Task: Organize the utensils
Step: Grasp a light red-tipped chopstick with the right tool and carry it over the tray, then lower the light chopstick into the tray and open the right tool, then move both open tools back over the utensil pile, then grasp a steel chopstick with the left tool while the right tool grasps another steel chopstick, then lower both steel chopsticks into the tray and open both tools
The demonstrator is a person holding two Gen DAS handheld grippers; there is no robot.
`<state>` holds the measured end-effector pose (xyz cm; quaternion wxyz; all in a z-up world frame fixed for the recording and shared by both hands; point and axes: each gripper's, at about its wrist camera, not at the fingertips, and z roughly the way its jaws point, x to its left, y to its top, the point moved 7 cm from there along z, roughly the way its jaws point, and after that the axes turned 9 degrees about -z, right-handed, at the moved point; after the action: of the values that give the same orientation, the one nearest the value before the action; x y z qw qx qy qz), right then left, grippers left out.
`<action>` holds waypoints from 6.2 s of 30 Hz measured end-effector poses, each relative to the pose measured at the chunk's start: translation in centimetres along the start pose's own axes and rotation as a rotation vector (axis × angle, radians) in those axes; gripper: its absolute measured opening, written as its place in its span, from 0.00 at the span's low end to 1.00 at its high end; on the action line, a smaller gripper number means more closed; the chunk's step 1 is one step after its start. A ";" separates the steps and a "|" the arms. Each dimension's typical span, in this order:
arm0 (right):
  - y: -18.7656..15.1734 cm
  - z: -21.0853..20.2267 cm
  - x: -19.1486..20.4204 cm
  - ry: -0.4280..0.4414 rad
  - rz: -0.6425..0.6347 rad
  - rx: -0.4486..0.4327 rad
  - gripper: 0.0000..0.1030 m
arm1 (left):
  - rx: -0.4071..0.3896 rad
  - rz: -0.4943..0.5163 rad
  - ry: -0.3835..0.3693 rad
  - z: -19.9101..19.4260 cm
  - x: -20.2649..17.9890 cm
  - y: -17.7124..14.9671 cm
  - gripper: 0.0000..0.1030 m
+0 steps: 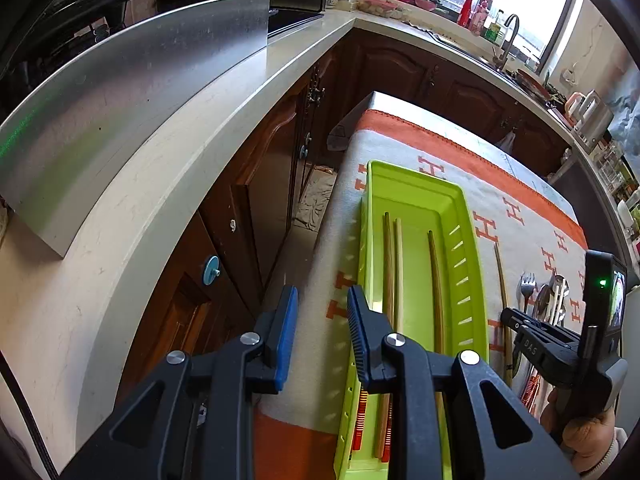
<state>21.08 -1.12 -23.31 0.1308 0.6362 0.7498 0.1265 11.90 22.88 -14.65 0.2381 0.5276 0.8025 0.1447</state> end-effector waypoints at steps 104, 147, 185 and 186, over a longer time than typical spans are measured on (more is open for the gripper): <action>-13.4 -8.5 -19.9 0.179 0.183 -0.222 0.35 | 0.256 0.488 -0.172 5.8 -23.9 -15.8 0.19; -10.4 -3.1 -20.2 -0.057 0.164 -0.106 0.05 | 0.054 0.348 -0.256 -0.3 -19.4 -11.4 0.03; -4.1 -13.9 0.3 0.340 0.039 -0.168 0.05 | -0.143 0.033 0.037 -4.6 -0.8 -1.1 0.62; -3.6 -13.4 1.7 0.350 0.034 -0.155 0.05 | -0.140 0.021 0.040 -4.5 -0.3 -1.0 0.62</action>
<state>12.72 -0.33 -12.14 0.0446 0.6050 0.7383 0.2947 8.83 22.33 -11.23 0.2567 0.5152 0.7893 0.2136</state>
